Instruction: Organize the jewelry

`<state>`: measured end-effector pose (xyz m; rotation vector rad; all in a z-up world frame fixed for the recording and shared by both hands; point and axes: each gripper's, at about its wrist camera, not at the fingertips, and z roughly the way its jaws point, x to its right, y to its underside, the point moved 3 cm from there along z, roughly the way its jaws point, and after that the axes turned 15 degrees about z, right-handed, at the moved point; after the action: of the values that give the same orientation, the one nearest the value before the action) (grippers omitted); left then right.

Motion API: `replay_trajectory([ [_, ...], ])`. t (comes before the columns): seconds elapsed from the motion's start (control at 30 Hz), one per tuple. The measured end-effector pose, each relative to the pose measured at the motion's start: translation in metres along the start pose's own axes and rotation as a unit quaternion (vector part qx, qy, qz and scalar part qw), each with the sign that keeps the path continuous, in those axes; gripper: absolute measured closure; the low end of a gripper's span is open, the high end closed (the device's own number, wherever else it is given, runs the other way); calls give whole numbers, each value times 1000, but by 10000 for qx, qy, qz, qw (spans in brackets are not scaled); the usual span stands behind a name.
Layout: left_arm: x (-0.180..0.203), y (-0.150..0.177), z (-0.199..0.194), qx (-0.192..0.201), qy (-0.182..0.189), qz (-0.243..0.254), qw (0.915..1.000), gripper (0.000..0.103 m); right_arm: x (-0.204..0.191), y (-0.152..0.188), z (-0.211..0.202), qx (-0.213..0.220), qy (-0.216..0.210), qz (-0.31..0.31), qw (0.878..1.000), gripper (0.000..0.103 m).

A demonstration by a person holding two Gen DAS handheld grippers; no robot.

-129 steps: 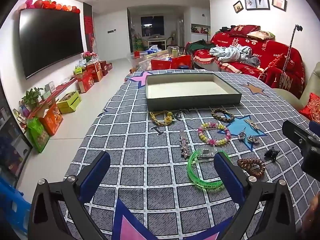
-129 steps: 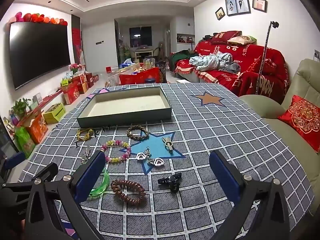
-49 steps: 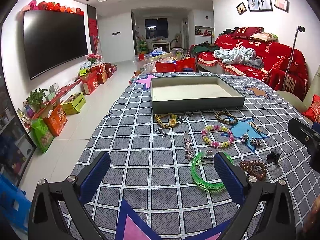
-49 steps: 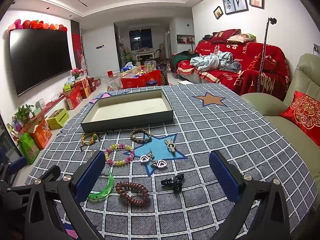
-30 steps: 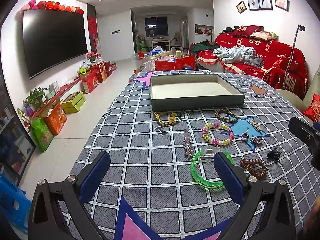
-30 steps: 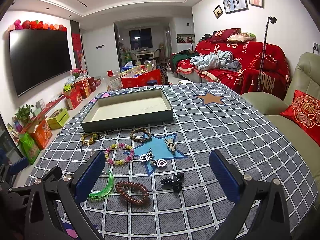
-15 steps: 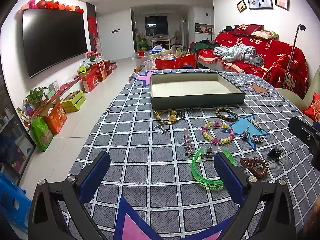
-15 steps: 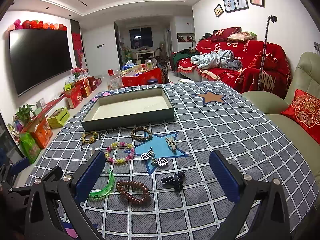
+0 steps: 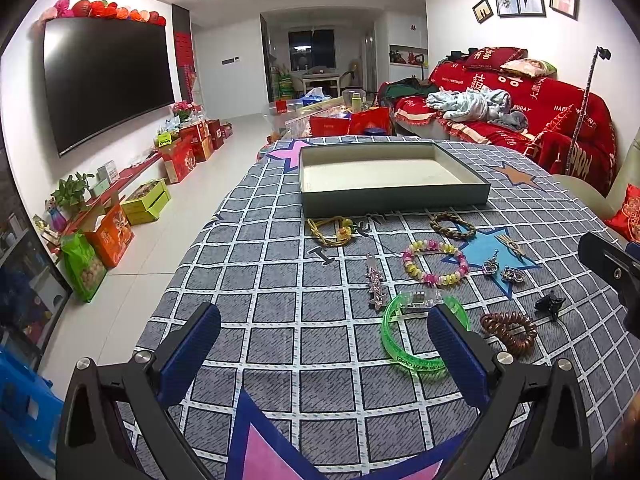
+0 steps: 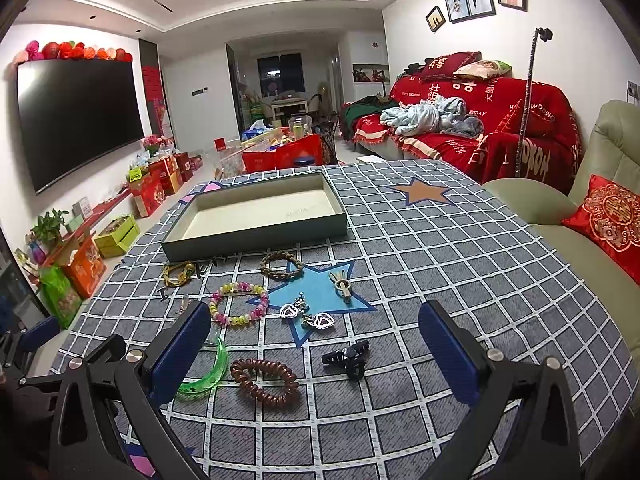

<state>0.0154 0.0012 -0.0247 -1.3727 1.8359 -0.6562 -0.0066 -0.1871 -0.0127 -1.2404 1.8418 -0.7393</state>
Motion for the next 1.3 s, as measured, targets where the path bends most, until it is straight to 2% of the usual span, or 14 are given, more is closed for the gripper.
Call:
replay_trajectory([
  [0.77, 5, 3, 1, -107, 53, 25, 9999, 0, 2, 4, 2, -45, 11, 19, 10000, 0],
  [1.0, 4, 3, 9, -353, 258, -2, 9990, 0, 5, 8, 5, -143, 11, 15, 9999, 0],
  [1.13, 1, 5, 15, -534, 427, -128, 9976, 0, 9, 8, 11, -292, 139, -133, 9994, 0],
  [1.3, -1, 3, 28, -826, 635, -235, 9943, 0, 30, 9, 25, -731, 567, -154, 9956, 0],
])
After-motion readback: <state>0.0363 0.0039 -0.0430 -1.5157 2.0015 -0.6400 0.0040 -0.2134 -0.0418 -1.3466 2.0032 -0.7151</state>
